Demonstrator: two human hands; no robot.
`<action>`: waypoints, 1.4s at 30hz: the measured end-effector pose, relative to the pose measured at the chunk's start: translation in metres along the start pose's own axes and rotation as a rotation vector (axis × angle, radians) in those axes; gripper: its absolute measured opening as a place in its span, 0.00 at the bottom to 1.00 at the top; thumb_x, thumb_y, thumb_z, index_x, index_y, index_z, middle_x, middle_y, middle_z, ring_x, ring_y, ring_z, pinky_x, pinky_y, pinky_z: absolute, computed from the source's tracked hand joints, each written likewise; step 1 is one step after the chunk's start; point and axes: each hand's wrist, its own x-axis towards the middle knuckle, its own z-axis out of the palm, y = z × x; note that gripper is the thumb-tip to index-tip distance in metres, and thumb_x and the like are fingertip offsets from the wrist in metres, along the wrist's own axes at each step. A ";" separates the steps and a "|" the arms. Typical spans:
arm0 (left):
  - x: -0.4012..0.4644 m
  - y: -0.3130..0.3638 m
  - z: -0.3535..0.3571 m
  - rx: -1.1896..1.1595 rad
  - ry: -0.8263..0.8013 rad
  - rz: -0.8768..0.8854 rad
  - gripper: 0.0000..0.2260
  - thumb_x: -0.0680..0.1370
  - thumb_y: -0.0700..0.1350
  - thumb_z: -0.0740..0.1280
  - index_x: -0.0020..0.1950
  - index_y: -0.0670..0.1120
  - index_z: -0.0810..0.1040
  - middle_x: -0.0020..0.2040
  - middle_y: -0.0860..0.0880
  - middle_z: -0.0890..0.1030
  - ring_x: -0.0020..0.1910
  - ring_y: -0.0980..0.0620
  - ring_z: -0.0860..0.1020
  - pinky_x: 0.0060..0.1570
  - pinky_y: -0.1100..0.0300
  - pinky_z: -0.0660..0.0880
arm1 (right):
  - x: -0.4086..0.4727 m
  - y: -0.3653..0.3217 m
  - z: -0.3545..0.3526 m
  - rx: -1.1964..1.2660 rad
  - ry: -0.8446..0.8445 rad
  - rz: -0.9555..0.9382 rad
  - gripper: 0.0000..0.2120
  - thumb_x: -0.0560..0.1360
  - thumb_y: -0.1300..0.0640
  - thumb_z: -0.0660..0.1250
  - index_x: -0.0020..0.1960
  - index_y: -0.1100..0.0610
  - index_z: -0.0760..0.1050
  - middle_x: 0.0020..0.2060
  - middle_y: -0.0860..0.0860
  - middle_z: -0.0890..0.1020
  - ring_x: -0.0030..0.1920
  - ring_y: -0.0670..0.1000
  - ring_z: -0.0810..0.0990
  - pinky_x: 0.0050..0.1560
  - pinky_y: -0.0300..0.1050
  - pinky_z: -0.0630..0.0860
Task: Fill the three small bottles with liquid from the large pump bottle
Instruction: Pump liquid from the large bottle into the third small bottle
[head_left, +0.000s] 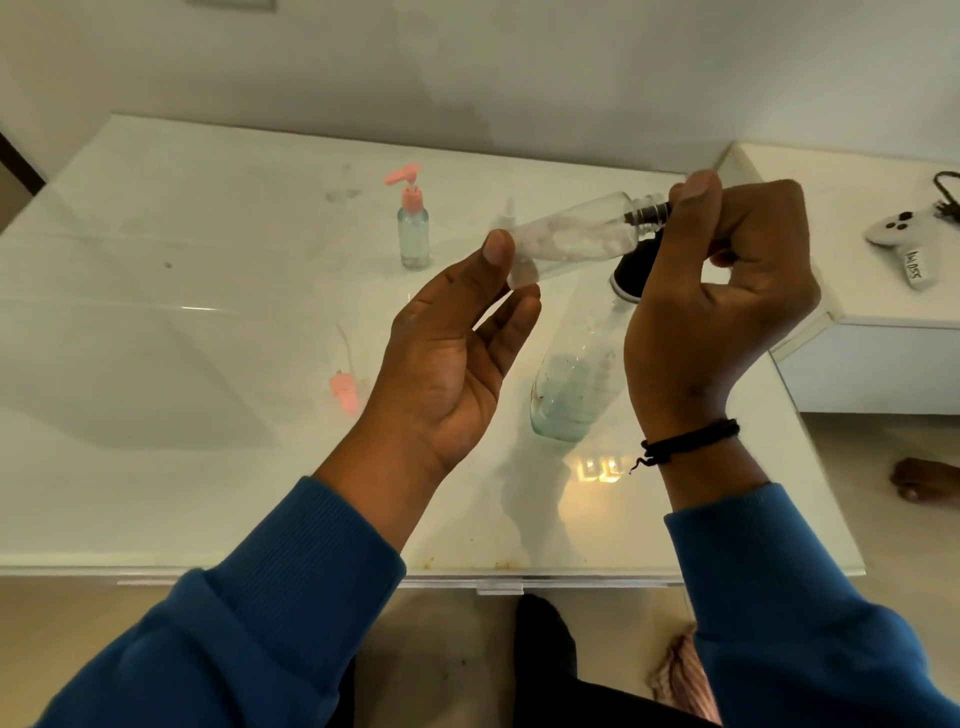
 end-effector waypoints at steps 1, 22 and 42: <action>0.000 -0.001 0.000 -0.001 -0.002 -0.002 0.15 0.67 0.45 0.73 0.53 0.43 0.82 0.49 0.47 0.85 0.45 0.54 0.85 0.42 0.63 0.81 | 0.000 0.001 0.000 -0.002 -0.001 -0.001 0.16 0.80 0.67 0.66 0.33 0.62 0.72 0.31 0.51 0.70 0.35 0.42 0.66 0.40 0.33 0.64; 0.000 0.000 0.001 -0.027 0.003 -0.011 0.16 0.67 0.45 0.73 0.54 0.43 0.82 0.50 0.46 0.85 0.44 0.54 0.85 0.41 0.63 0.82 | 0.002 0.000 0.001 -0.015 0.002 0.007 0.16 0.80 0.65 0.67 0.33 0.63 0.73 0.31 0.52 0.71 0.33 0.53 0.69 0.36 0.38 0.66; 0.001 -0.001 -0.001 -0.026 -0.008 -0.019 0.16 0.67 0.45 0.73 0.54 0.43 0.82 0.52 0.45 0.85 0.45 0.53 0.84 0.42 0.63 0.82 | 0.002 -0.004 0.001 -0.045 -0.014 -0.018 0.15 0.80 0.65 0.67 0.36 0.55 0.70 0.32 0.46 0.69 0.34 0.48 0.67 0.38 0.36 0.64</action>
